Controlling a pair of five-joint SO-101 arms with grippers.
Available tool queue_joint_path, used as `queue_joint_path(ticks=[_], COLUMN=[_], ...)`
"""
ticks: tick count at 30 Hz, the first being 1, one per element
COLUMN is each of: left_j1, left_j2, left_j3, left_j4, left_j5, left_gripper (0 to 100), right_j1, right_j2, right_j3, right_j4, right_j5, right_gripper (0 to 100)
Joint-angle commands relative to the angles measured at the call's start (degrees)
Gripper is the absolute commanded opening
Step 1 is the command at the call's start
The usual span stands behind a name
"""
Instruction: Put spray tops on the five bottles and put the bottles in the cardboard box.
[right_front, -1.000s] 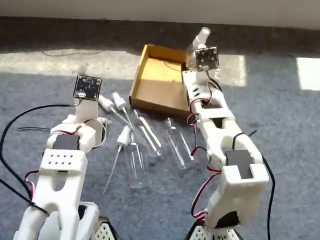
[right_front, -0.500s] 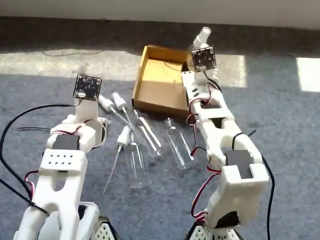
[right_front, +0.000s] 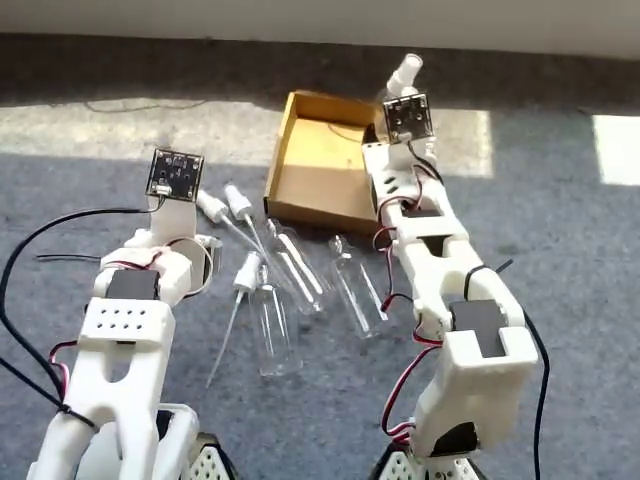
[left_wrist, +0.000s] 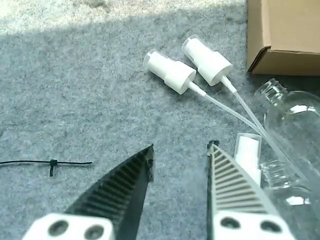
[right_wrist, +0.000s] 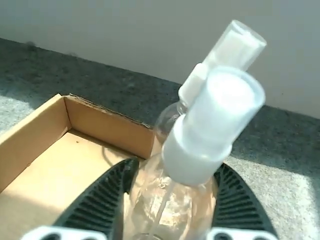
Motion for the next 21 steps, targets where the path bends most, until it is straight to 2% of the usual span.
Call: queue_joint_path(ticks=[1, 5, 21], left_j1=[0.92, 0.92, 0.92], left_j2=[0.04, 0.04, 0.13], left_j3=[-0.4, -0.4, -0.4], left_j4=[-1.05, -1.05, -1.14], left_j5=[0.09, 0.09, 0.09], left_gripper=[17, 17, 17], right_j1=[0.57, 0.57, 0.57], right_j2=[-0.92, -0.92, -1.01], right_j3=[-3.12, -3.12, -3.12], right_j4=[-1.27, -0.92, -0.75], right_j5=[0.62, 0.79, 0.88], right_gripper=[20.5, 25.6, 26.0])
